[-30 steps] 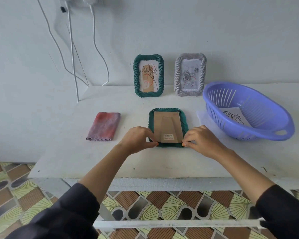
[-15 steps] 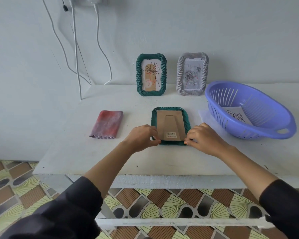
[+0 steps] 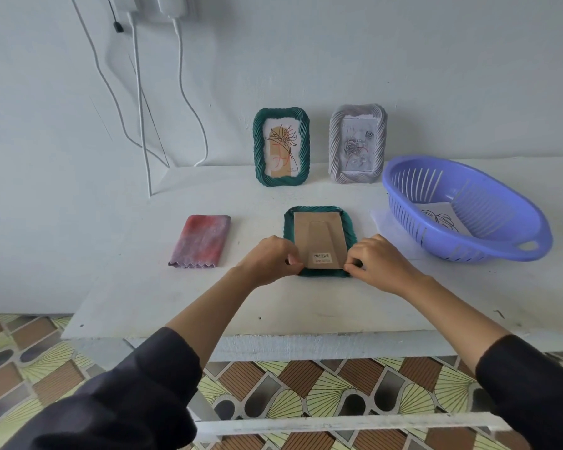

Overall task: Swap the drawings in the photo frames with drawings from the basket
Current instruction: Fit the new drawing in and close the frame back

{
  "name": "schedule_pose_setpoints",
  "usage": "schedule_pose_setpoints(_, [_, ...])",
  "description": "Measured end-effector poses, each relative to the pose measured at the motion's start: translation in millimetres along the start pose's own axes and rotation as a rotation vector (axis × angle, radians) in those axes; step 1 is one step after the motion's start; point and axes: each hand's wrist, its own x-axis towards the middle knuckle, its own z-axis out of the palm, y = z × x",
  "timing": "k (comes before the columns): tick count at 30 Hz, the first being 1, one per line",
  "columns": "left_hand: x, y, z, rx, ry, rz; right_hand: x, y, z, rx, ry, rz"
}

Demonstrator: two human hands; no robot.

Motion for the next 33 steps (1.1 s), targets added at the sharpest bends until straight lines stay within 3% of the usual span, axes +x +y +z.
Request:
schedule_pose_setpoints(8, [5.0, -3.5, 4.5, -0.07, 0.023, -0.023, 1.5, -3.7, 0.5, 0.157, 0.02, 0.142])
schedule_pose_setpoints(13, [4.3, -6.8, 5.1, -0.307, 0.063, -0.082, 4.5, -1.2, 1.5, 0.263, -0.033, 0.233])
schedule_pose_setpoints(16, [4.2, -6.6, 11.5, -0.473, 0.253, -0.173, 11.2, 6.0, 1.5, 0.402, -0.019, 0.331])
schedule_pose_setpoints(20, [23.9, -13.6, 7.5, -0.582, 0.508, -0.339, 37.6, 22.4, 1.2, 0.495, 0.186, 0.447])
schedule_pose_setpoints(27, [83.5, -28.4, 10.6, -0.301, 0.307, -0.42, 101.5, 28.2, 10.6, 0.336, 0.091, 0.518])
schedule_pose_setpoints(33, [97.4, -29.3, 23.5, -0.057, 0.262, -0.381, 112.2, 21.4, 28.8, 0.216, 0.068, 0.573])
